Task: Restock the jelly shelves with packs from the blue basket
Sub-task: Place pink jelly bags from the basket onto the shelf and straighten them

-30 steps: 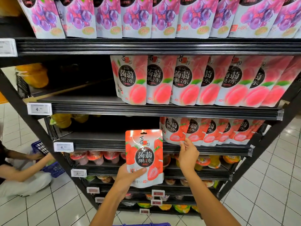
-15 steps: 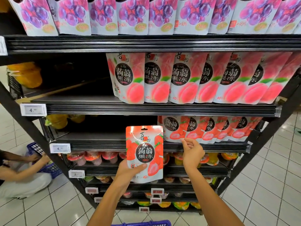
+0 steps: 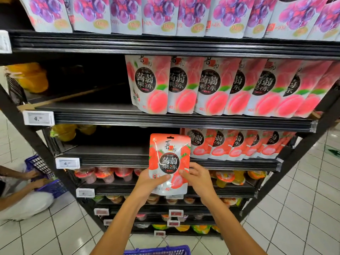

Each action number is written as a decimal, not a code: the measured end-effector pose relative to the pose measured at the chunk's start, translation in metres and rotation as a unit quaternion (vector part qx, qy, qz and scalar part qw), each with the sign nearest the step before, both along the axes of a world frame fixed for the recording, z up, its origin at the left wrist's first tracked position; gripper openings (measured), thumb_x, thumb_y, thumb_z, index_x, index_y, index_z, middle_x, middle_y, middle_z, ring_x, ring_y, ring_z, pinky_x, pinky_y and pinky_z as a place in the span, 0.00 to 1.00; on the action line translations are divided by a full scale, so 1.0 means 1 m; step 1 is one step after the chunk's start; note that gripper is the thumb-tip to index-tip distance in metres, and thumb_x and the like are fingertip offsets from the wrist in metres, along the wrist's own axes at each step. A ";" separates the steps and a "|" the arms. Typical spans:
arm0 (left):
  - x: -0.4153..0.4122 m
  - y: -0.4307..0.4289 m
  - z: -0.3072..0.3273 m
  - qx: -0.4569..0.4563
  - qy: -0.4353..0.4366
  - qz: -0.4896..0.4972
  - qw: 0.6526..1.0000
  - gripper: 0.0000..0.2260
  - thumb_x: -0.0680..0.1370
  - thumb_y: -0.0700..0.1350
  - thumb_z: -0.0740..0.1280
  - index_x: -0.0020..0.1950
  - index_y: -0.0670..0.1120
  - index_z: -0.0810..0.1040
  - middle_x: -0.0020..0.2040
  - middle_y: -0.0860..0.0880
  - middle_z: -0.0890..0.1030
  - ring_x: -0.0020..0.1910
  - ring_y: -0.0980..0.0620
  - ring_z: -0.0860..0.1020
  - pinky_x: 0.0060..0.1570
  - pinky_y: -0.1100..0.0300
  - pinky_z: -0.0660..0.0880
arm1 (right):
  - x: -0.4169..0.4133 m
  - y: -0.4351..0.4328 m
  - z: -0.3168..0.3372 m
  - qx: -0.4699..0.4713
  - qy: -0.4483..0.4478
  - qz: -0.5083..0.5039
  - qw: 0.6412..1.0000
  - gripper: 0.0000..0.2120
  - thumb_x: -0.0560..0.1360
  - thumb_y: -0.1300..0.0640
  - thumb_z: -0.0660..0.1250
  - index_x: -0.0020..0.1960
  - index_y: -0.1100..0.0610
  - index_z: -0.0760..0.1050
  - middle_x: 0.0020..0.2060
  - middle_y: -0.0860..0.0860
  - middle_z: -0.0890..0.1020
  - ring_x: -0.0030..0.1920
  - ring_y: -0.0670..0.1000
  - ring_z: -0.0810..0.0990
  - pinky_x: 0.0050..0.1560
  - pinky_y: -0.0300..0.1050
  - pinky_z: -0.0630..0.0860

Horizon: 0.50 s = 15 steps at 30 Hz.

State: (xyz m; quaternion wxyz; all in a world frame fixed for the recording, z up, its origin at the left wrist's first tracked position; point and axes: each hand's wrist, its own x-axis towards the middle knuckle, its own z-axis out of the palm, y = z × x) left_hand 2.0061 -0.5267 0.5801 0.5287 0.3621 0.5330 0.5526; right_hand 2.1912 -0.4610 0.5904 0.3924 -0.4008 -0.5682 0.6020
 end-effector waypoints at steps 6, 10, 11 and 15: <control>0.001 0.012 0.019 0.062 0.020 0.058 0.996 0.21 0.72 0.48 0.76 0.63 0.51 0.76 0.57 0.48 0.84 0.55 0.51 0.83 0.46 0.61 0.80 | -0.013 0.012 0.010 -0.007 0.041 -0.092 0.995 0.06 0.74 0.61 0.73 0.50 0.53 0.82 0.41 0.52 0.87 0.43 0.51 0.86 0.44 0.44 0.82; 0.002 0.020 0.025 0.077 0.134 0.135 0.979 0.26 0.76 0.48 0.71 0.73 0.52 0.67 0.68 0.56 0.73 0.65 0.57 0.72 0.65 0.62 0.68 | -0.024 0.033 0.015 -0.002 0.043 -0.141 0.989 0.08 0.76 0.59 0.70 0.56 0.55 0.80 0.44 0.52 0.87 0.49 0.47 0.84 0.51 0.43 0.79; 0.004 0.021 0.027 0.088 0.162 0.127 0.975 0.27 0.77 0.48 0.70 0.74 0.53 0.64 0.69 0.58 0.70 0.66 0.59 0.70 0.66 0.64 0.65 | -0.027 0.037 0.016 0.002 0.029 -0.159 0.987 0.12 0.77 0.59 0.70 0.59 0.58 0.79 0.47 0.54 0.86 0.53 0.50 0.82 0.57 0.47 0.78; 0.014 0.030 0.032 0.097 0.182 0.033 0.978 0.25 0.79 0.44 0.68 0.75 0.56 0.65 0.70 0.61 0.69 0.69 0.62 0.67 0.69 0.63 0.63 | -0.038 0.048 0.018 0.039 0.006 -0.198 0.979 0.05 0.79 0.63 0.65 0.52 0.65 0.75 0.34 0.52 0.75 0.39 0.49 0.73 0.50 0.48 0.70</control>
